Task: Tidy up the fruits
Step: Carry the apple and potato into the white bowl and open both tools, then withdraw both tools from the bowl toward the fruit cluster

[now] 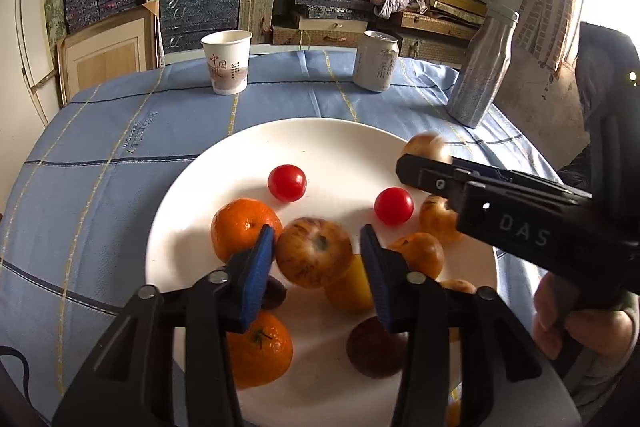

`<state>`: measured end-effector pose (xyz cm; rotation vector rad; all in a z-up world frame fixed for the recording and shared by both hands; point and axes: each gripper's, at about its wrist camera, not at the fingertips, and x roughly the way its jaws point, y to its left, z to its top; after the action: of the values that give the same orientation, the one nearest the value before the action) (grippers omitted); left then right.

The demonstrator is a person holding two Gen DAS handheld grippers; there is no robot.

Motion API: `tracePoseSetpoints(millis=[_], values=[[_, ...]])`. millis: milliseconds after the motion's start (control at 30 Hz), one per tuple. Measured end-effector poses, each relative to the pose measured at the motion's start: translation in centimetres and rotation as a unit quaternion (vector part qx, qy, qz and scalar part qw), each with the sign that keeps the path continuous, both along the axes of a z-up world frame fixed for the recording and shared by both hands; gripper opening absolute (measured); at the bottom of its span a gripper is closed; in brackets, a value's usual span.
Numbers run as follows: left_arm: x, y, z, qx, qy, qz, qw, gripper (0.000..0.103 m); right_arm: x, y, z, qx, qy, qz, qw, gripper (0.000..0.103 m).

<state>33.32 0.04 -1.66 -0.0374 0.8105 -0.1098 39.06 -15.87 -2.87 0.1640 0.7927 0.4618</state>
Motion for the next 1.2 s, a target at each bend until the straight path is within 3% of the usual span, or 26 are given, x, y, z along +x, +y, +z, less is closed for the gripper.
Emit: tracePoseSetpoints(millis=[33,200,300,367,467,567,767,900,1200], values=[[-0.1,0.1,0.1,-0.003,-0.003,0.0,1.0,0.051,-0.3,-0.2,0.1,0.007,-0.011,-0.003,1.0,0.058],[-1.4,0.7,1.5,-0.015,-0.013,0.0,0.9998,0.051,-2.6,-0.8,3.3,0.017,-0.058,-0.004,0.998,0.058],[-3.5,1.5,3.2,-0.013,-0.035,0.009,0.9993,0.057,-6.0,-0.8,7.0,0.016,-0.106,0.008,0.994,0.06],[-5.1,2.1,4.1,-0.017,-0.045,0.016,0.9987,0.061,-8.6,-1.1,8.6,0.017,-0.132,0.012,0.991,0.07],[-8.3,3.4,4.9,-0.027,-0.057,0.033,0.9975,0.065,-12.8,-1.4,9.7,0.011,-0.158,0.023,0.987,0.073],[-11.7,4.0,4.1,-0.022,-0.055,0.041,0.9974,0.066,-16.8,-1.9,9.0,0.01,-0.17,0.029,0.985,0.074],[-17.3,2.3,1.1,0.051,-0.051,0.024,0.9971,0.067,-22.9,-3.2,4.5,0.002,-0.162,0.034,0.986,0.075],[-18.3,2.3,-0.5,0.045,-0.032,0.014,0.9984,0.068,-23.2,-4.1,2.3,-0.012,-0.129,0.024,0.991,0.075],[-18.5,1.2,-1.5,0.052,-0.019,-0.012,0.9984,0.068,-22.8,-4.7,2.1,-0.003,-0.117,0.016,0.993,0.076]])
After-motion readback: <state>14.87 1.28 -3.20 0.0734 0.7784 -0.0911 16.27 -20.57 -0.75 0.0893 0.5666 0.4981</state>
